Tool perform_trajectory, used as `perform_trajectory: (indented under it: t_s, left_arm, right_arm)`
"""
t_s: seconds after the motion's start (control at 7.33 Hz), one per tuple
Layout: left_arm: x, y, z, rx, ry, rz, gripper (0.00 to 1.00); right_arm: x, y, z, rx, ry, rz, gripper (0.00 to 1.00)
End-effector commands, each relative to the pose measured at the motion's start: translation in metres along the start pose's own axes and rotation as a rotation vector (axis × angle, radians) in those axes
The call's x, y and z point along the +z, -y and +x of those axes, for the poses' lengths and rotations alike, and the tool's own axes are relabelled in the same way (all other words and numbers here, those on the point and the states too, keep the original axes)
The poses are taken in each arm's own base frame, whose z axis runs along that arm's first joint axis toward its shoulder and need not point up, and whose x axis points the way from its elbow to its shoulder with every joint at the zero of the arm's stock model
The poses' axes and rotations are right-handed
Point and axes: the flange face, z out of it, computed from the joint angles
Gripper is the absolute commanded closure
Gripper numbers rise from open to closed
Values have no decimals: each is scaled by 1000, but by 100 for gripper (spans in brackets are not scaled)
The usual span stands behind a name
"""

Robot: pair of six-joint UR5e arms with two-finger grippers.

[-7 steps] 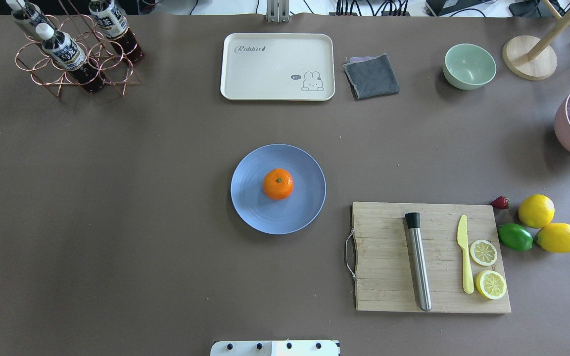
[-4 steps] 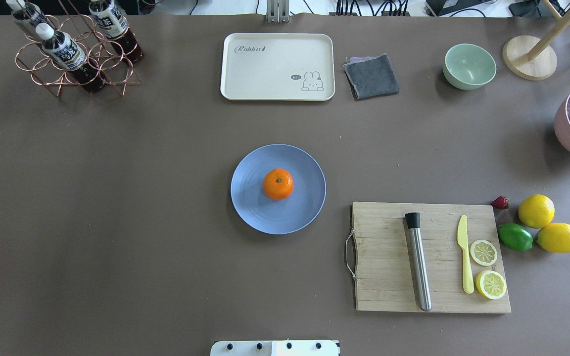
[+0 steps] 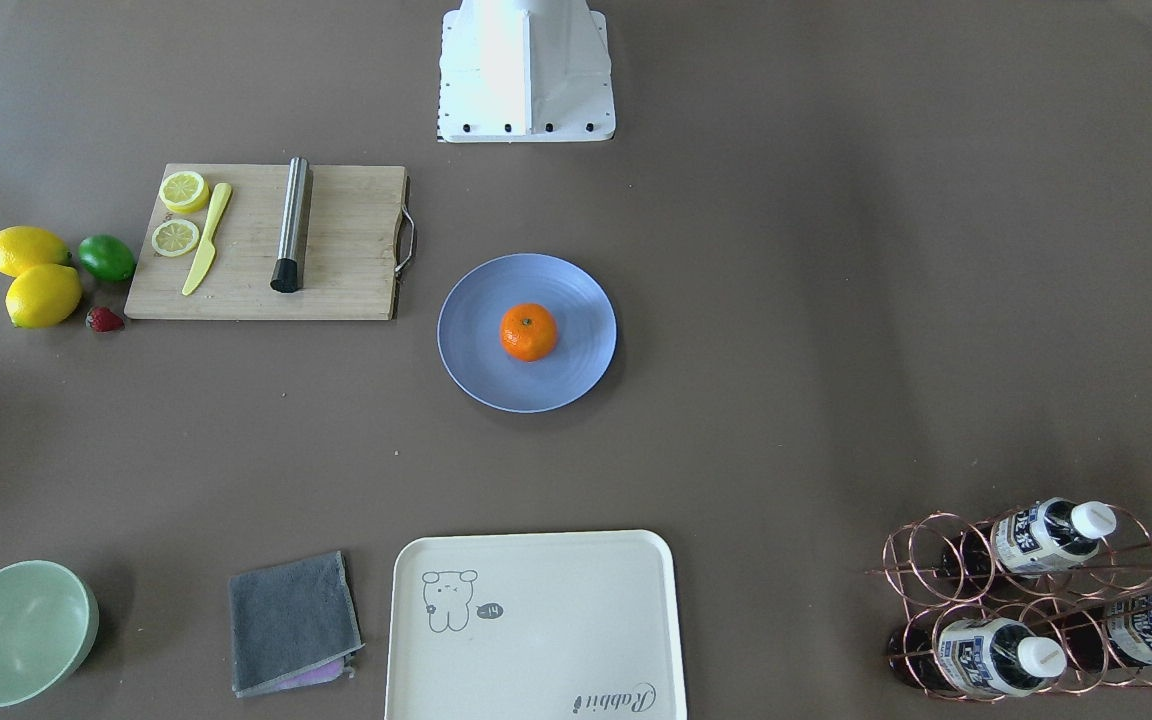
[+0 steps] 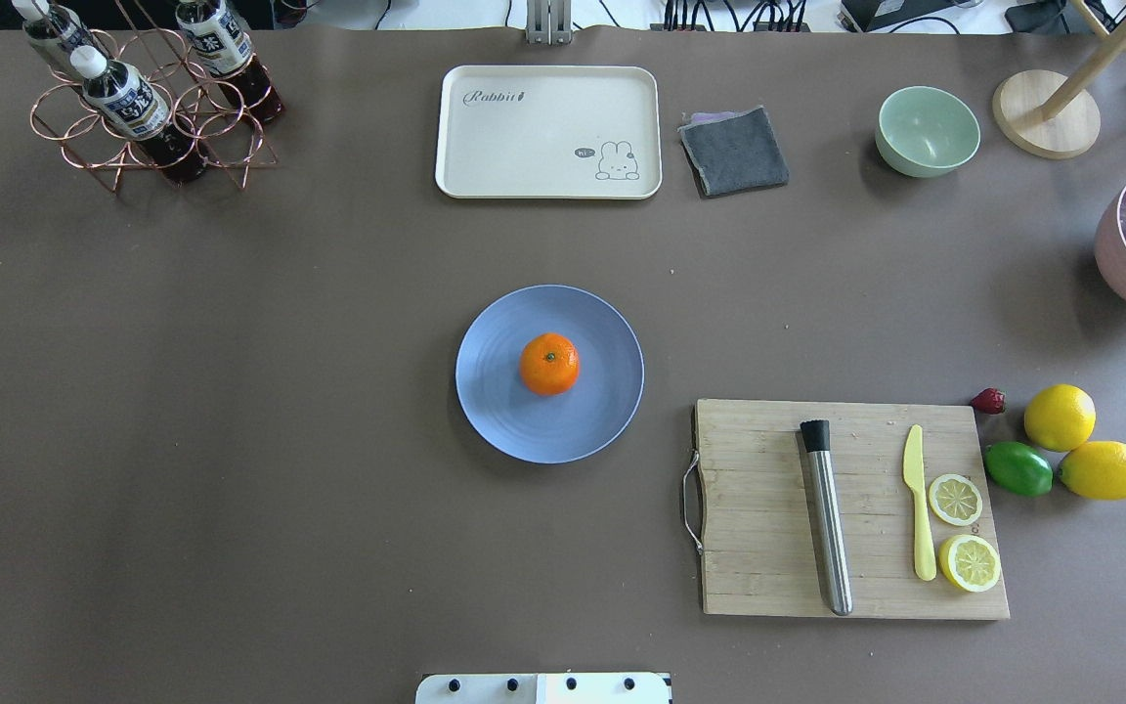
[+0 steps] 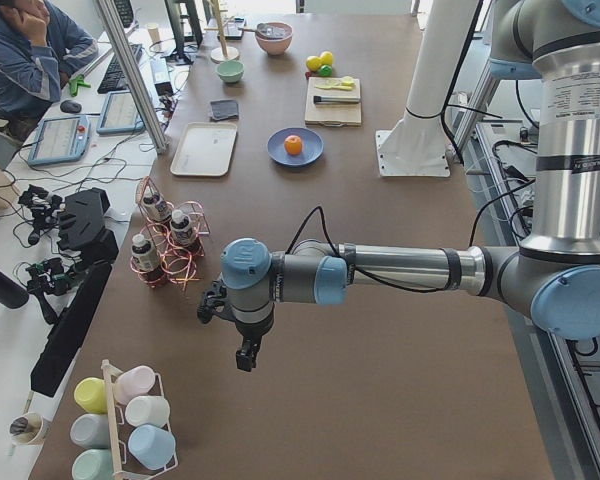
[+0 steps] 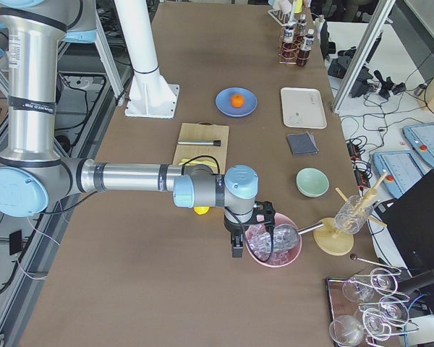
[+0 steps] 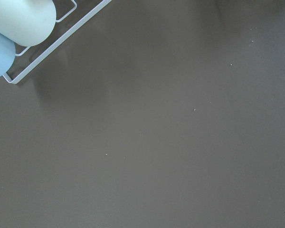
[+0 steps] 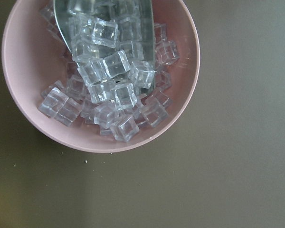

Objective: Pick orange to plate

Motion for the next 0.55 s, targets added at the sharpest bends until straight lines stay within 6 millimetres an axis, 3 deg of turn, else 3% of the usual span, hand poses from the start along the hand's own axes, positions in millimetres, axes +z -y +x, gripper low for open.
perform_trajectory:
  t_s: [0.0,0.41]
  left_arm:
    - [-1,0,1,1,0,2,2]
    - [-1,0,1,1,-1,2,2]
  right_arm:
    - [1,0,0,-2,0,-2,0]
    - [1,0,-1,-2,8,-2,0]
